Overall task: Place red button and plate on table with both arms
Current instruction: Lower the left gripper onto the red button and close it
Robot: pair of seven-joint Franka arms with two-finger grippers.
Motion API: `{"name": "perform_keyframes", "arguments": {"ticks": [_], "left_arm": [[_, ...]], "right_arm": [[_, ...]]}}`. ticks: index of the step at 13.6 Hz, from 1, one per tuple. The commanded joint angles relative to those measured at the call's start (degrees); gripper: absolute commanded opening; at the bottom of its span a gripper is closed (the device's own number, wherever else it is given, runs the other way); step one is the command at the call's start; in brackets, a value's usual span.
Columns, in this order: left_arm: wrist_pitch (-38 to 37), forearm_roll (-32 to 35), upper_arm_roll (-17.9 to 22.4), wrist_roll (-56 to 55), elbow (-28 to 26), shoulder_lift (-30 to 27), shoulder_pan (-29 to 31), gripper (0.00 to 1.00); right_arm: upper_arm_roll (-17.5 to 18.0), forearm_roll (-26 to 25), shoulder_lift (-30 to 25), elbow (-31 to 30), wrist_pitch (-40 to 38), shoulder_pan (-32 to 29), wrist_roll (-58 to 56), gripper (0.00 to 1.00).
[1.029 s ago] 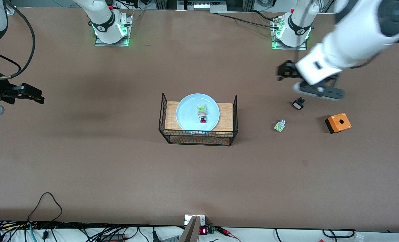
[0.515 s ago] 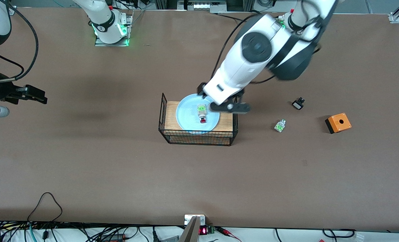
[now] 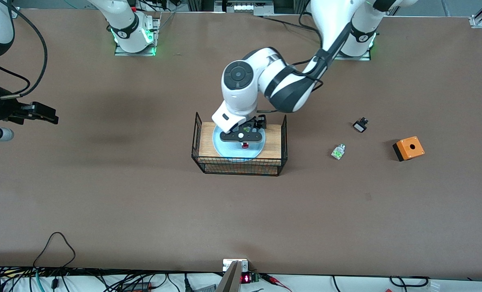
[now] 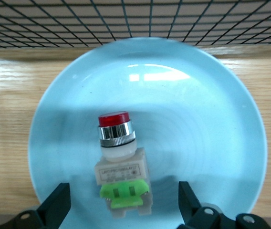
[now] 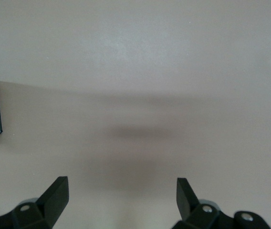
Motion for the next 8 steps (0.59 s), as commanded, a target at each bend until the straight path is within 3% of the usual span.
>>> {"name": "perform_keyframes", "arguments": {"ticks": [1, 2, 5, 7, 8], "left_arm": [[-0.2, 1.0, 0.7, -0.3, 1.5, 0.0, 0.2, 0.83], [-0.1, 1.0, 0.7, -0.4, 1.5, 0.1, 0.1, 0.58], [0.1, 1.1, 0.7, -0.4, 1.5, 0.4, 0.1, 0.36], [-0.1, 1.0, 0.7, -0.4, 1.6, 0.1, 0.0, 0.16], [-0.1, 1.0, 0.7, -0.4, 1.6, -0.3, 0.2, 0.13]], "right_arm": [[0.3, 0.4, -0.1, 0.0, -0.5, -0.1, 0.3, 1.0], [0.3, 0.4, -0.1, 0.0, -0.6, 0.1, 0.3, 1.0], [0.5, 0.4, -0.1, 0.0, -0.5, 0.3, 0.2, 1.0], [0.5, 0.4, 0.2, 0.1, -0.4, 0.4, 0.2, 1.0], [0.5, 0.6, 0.2, 0.0, -0.6, 0.4, 0.2, 1.0]]}}
